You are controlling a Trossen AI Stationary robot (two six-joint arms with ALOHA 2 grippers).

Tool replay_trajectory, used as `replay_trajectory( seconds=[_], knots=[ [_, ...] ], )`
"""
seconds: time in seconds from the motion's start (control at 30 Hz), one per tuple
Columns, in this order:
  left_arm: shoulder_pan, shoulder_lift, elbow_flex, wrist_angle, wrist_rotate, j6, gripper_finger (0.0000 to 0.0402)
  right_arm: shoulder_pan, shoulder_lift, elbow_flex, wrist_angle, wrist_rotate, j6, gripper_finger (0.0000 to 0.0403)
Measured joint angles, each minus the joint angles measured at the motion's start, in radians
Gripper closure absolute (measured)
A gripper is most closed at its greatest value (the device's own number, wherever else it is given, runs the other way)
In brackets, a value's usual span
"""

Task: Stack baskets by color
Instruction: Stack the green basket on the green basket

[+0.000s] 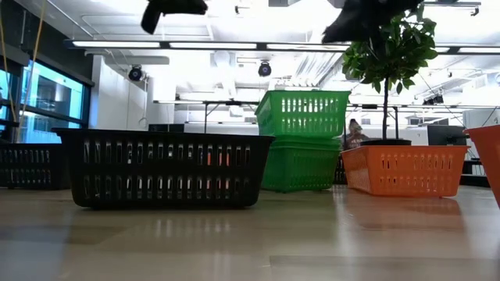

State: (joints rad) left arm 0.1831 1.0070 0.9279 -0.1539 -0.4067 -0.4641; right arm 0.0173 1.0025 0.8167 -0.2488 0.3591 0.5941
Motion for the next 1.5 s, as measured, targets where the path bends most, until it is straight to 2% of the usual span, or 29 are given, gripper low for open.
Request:
replay_trajectory(
  seconds=[0.03, 0.1, 0.2, 0.3, 0.4, 0.53, 0.63, 0.7, 0.83, 0.9, 1.0, 1.13, 1.33, 1.5],
  knots=[
    [-0.015, -0.026, -0.047, 0.041, 0.015, 0.004, 0.039, -0.006, 0.02, 0.028, -0.069, -0.011, 0.019, 0.0386],
    [-0.047, -0.078, -0.158, 0.16, 0.035, 0.0, 0.039, -0.015, 0.06, 0.073, -0.185, -0.028, 0.06, 0.0387],
    [-0.094, -0.142, -0.333, 0.45, 0.06, 0.004, 0.0396, -0.025, 0.118, 0.101, -0.334, -0.036, 0.143, 0.0388],
    [-0.118, -0.167, -0.477, 0.725, 0.126, 0.021, 0.0398, -0.026, 0.166, 0.102, -0.356, -0.038, 0.193, 0.04],
    [-0.129, -0.18, -0.557, 0.852, 0.173, 0.023, 0.04, -0.026, 0.204, 0.079, -0.289, -0.04, 0.152, 0.0399],
    [-0.131, -0.215, -0.591, 0.825, 0.158, 0.027, 0.0401, -0.017, 0.221, 0.027, -0.236, -0.08, -0.027, 0.0401],
    [-0.131, -0.243, -0.592, 0.759, 0.121, 0.067, 0.0401, -0.036, 0.202, -0.006, -0.248, -0.053, 0.008, 0.0402],
    [-0.13, -0.255, -0.59, 0.727, 0.102, 0.084, 0.0401, -0.056, 0.2, -0.023, -0.196, -0.038, 0.016, 0.0402],
    [-0.13, -0.258, -0.591, 0.684, 0.07, 0.09, 0.0401, -0.084, 0.211, -0.062, -0.052, -0.098, -0.016, 0.0403],
    [-0.13, -0.258, -0.591, 0.675, 0.057, 0.078, 0.0401, -0.097, 0.215, -0.068, -0.051, -0.078, -0.015, 0.0403],
    [-0.13, -0.258, -0.591, 0.666, 0.055, 0.075, 0.0401, -0.115, 0.239, -0.068, -0.061, -0.064, -0.008, 0.0403],
    [-0.13, -0.258, -0.591, 0.672, 0.055, 0.074, 0.0401, -0.137, 0.296, -0.068, -0.014, -0.129, 0.008, 0.0403],
    [-0.13, -0.258, -0.591, 0.671, 0.046, 0.074, 0.0401, -0.137, 0.362, -0.068, 0.185, -0.152, 0.008, 0.0403],
    [-0.13, -0.258, -0.591, 0.666, 0.025, 0.074, 0.0401, -0.142, 0.4, -0.068, 0.267, -0.146, -0.008, 0.0403]
  ],
)
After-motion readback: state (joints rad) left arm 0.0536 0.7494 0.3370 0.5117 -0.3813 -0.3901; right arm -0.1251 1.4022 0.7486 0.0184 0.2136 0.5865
